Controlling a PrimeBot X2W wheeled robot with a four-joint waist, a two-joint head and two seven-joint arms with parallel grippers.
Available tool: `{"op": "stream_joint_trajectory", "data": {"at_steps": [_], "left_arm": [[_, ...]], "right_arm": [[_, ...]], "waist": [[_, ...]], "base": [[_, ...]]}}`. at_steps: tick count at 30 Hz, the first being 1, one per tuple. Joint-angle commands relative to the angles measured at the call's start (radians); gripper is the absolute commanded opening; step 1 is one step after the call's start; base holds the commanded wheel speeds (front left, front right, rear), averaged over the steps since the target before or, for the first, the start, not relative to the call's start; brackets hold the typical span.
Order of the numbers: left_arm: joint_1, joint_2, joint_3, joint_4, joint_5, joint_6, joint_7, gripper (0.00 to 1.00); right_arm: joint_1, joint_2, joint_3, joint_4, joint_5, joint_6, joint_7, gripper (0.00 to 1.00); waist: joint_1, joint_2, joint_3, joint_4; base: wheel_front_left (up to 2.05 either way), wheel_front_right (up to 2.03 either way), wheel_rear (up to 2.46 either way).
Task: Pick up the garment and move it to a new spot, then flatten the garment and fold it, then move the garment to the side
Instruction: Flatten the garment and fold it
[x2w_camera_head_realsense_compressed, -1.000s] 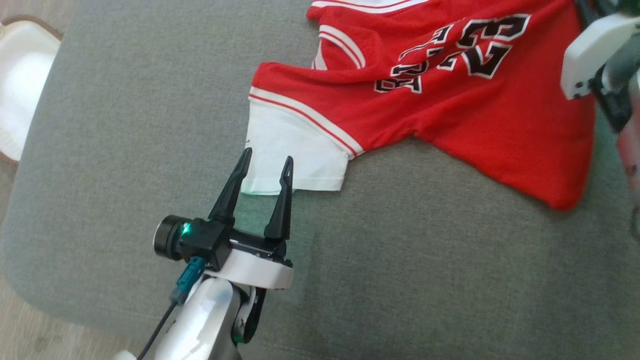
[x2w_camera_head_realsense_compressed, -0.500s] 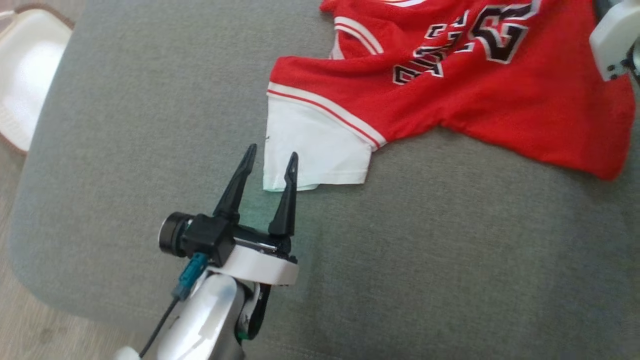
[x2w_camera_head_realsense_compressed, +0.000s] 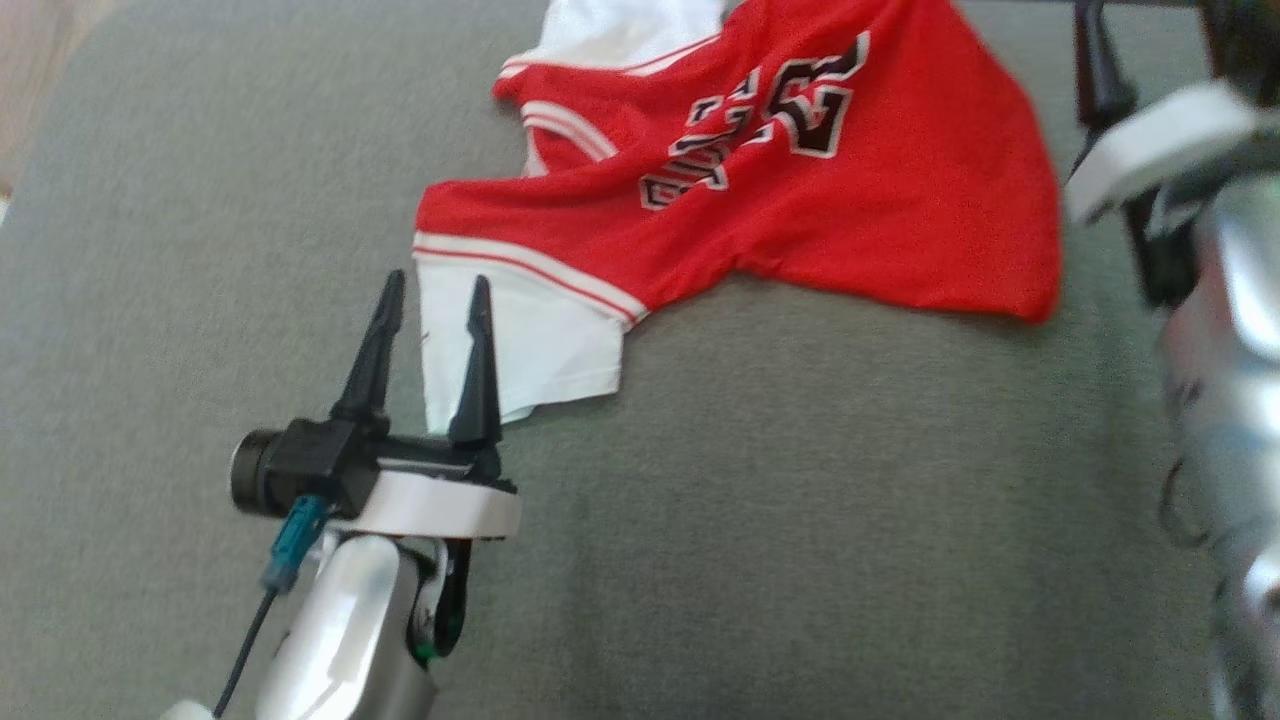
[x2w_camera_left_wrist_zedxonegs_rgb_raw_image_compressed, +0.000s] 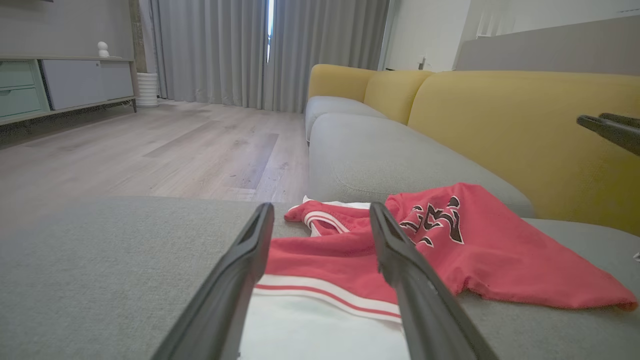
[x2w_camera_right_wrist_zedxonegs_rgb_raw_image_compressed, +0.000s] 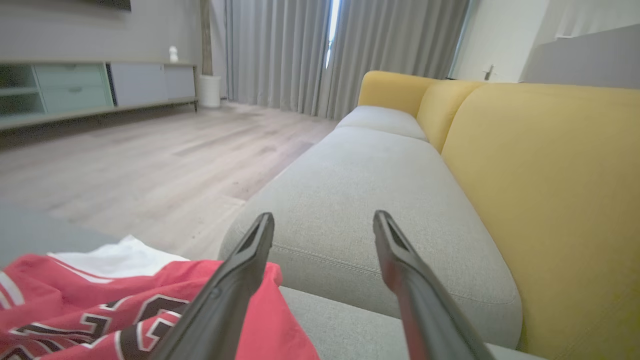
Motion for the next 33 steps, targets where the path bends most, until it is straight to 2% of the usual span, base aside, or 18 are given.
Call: {"op": "stream_joint_trajectory", "data": {"at_steps": [1,7,12,16,21,33], "left_arm": [[0.007,0.008,0.048,-0.029,0.012,-0.001,-0.009,1.0],[0.053,0.008,0.102,-0.025,0.023,-0.011,-0.009,1.0],[0.087,0.007,0.119,-0.013,0.027,-0.026,-0.009,1.0],[0.117,0.006,0.123,0.003,0.023,-0.035,-0.009,1.0],[0.154,0.005,0.132,0.014,0.012,-0.037,-0.009,1.0],[0.173,0.005,0.139,0.008,0.004,-0.03,-0.009,1.0]], "right_arm": [[0.056,0.038,-0.02,-0.086,0.014,-0.001,-0.013,1.0],[0.386,0.172,-0.184,-0.388,-0.029,-0.001,-0.013,1.0],[0.595,0.204,-0.216,-0.549,-0.036,-0.001,-0.013,1.0],[0.705,0.205,-0.203,-0.608,0.033,-0.001,-0.013,1.0],[0.789,0.205,-0.187,-0.652,0.063,-0.001,-0.013,1.0],[0.82,0.205,-0.178,-0.684,0.089,-0.001,-0.013,1.0]], "waist": [[0.0001,0.0,-0.06,-0.055],[0.0001,0.0,-0.118,-0.1],[0.0001,0.0,-0.141,-0.113],[0.0001,0.0,-0.16,-0.112],[0.0001,0.0,-0.179,-0.115],[0.0001,0.0,-0.195,-0.109]], "base": [[0.0,0.0,0.0],[0.0,0.0,0.0],[0.0,0.0,0.0],[0.0,0.0,0.0],[0.0,0.0,0.0],[0.0,0.0,0.0]]}}
